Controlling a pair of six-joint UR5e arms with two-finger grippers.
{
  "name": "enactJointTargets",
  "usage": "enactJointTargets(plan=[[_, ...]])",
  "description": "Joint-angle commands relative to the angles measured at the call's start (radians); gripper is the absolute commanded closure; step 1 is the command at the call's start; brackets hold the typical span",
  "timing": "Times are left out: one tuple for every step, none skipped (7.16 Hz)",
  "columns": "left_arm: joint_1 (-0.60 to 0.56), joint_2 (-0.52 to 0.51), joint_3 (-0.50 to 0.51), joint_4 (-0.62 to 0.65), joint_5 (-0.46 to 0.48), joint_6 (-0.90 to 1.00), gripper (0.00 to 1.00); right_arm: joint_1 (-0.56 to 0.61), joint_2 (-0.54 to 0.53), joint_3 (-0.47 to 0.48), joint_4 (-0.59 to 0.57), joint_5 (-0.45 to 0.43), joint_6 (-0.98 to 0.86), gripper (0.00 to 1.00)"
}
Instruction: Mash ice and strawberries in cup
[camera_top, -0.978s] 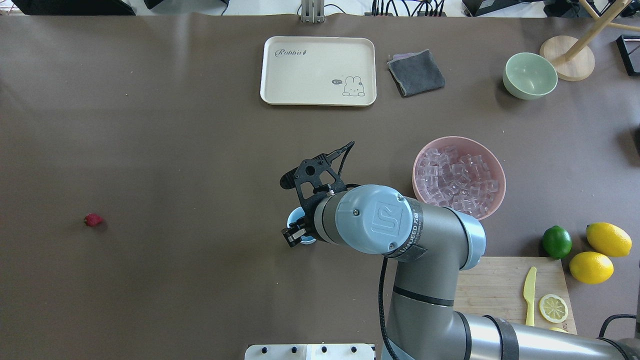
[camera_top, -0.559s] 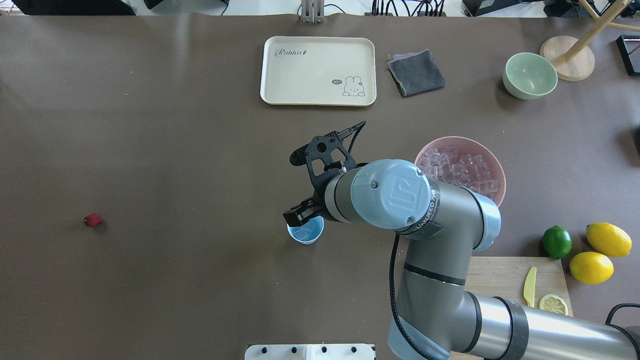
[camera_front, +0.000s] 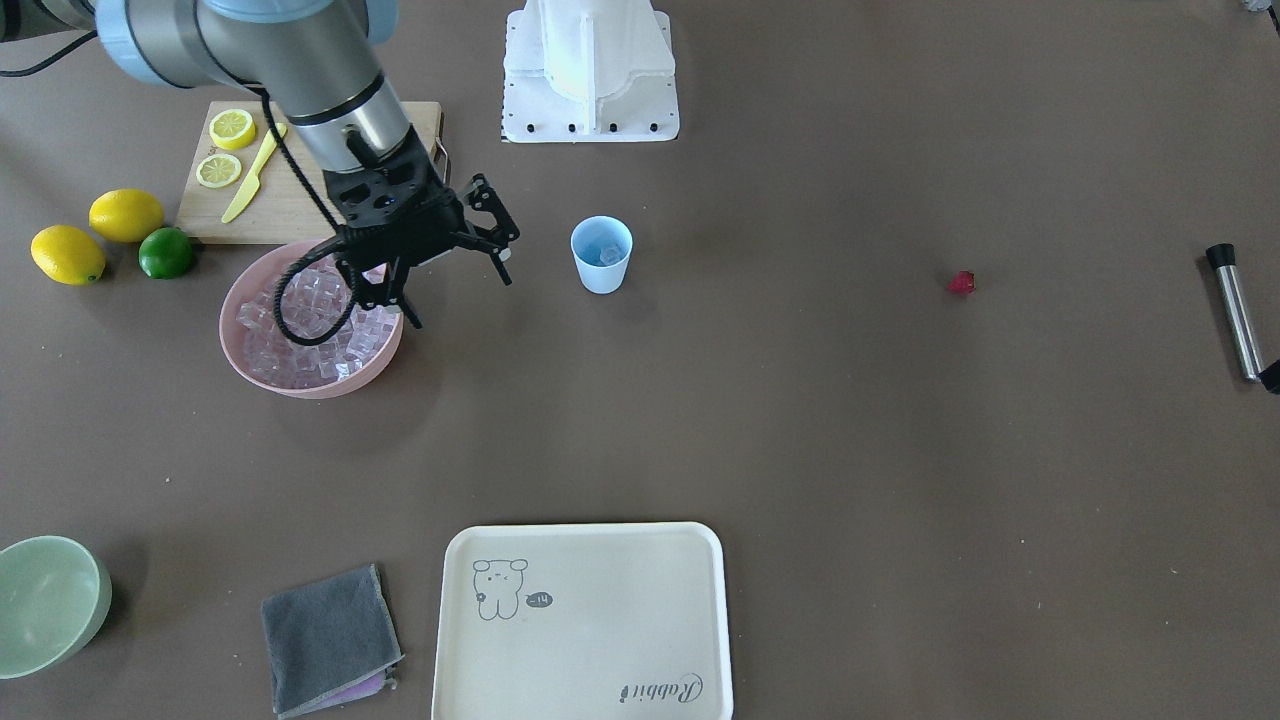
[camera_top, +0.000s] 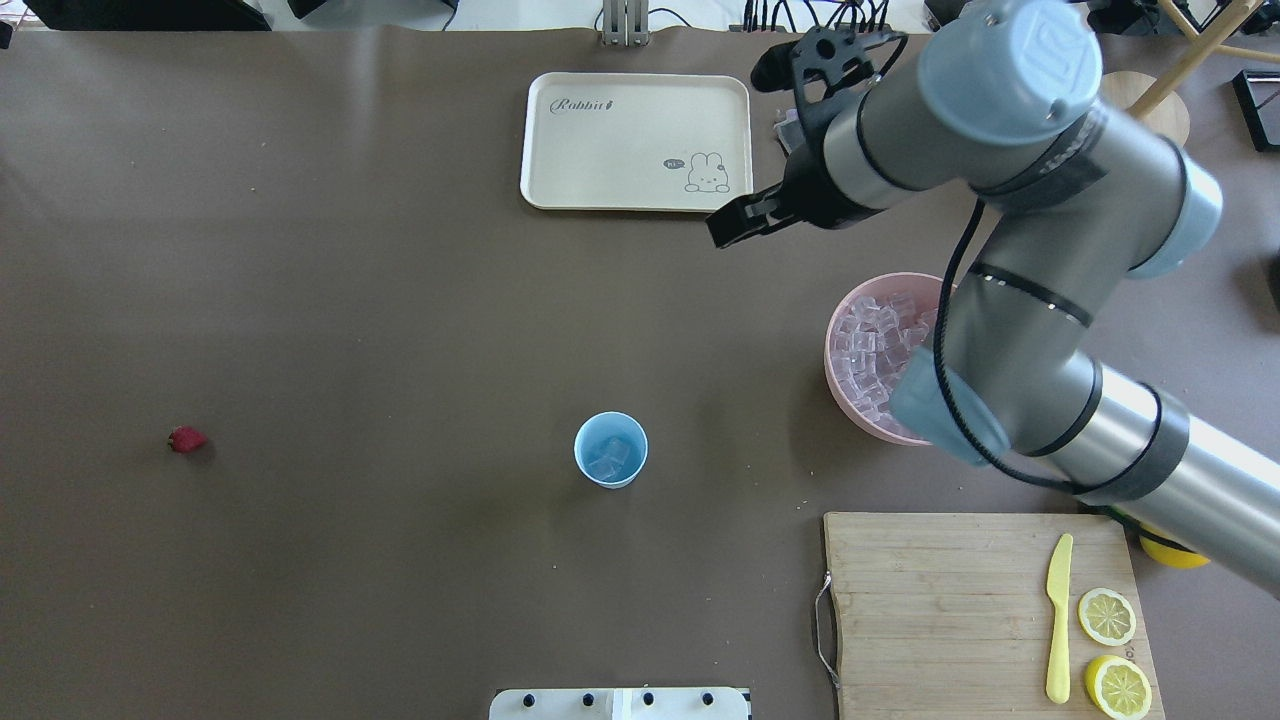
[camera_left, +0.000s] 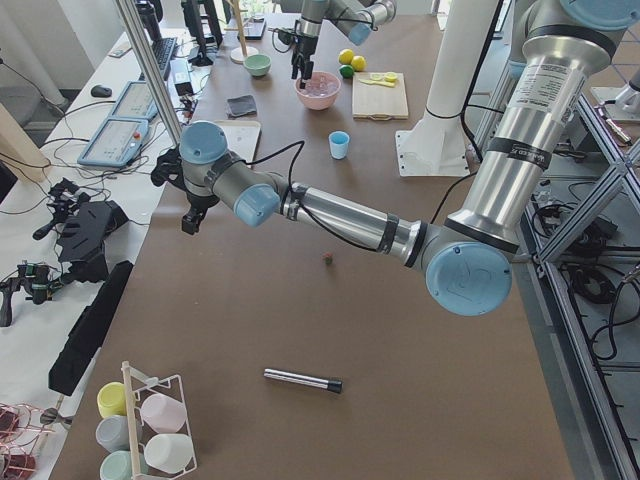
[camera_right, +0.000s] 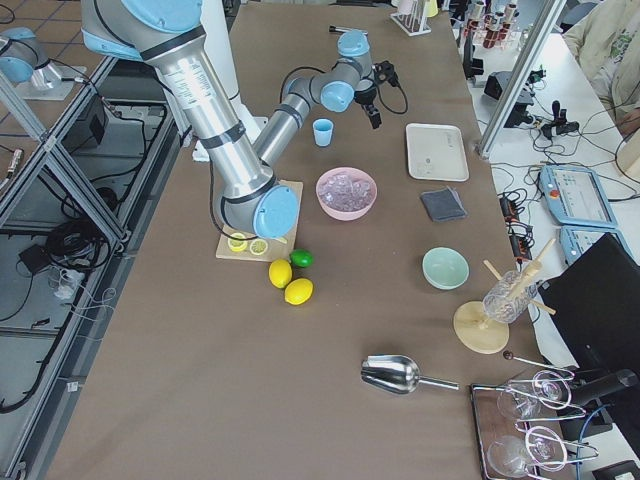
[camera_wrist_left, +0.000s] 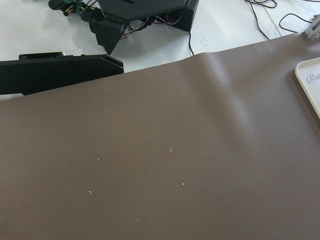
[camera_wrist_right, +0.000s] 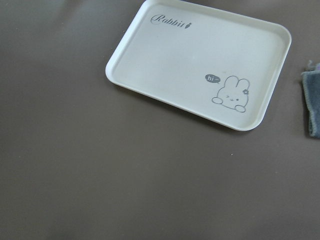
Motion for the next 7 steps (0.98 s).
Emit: enactJointTargets(plan=[[0.049,-0.001,-0.018,0.002,-0.046,0.002,0.02,0.203,-0.087,0.003,0.006,0.134,-0.097,0.0],[0.083,0.001,-0.024,0.002,-0.045,-0.002,0.02,0.267,-0.132,0.006,-0.024,0.158,-0.102,0.0],[0.1,0.005,-0.021,0.003,-0.042,-0.003,0.02,0.344,-0.163,-0.002,-0.044,0.222,-0.116,0.0],[0.124,0.007,-0.017,0.002,-0.034,-0.021,0.02,0.414,-0.199,0.001,-0.085,0.267,-0.184,0.0],[0.159,0.01,-0.023,-0.003,-0.025,-0.085,0.02,0.459,-0.232,0.003,-0.126,0.269,-0.26,0.0],[0.201,0.011,-0.029,-0.005,0.014,-0.097,0.02,0.496,-0.246,-0.003,-0.183,0.265,-0.31,0.0],[0.237,0.013,-0.032,-0.005,0.031,-0.101,0.02,0.54,-0.287,-0.002,-0.203,0.265,-0.402,0.0]])
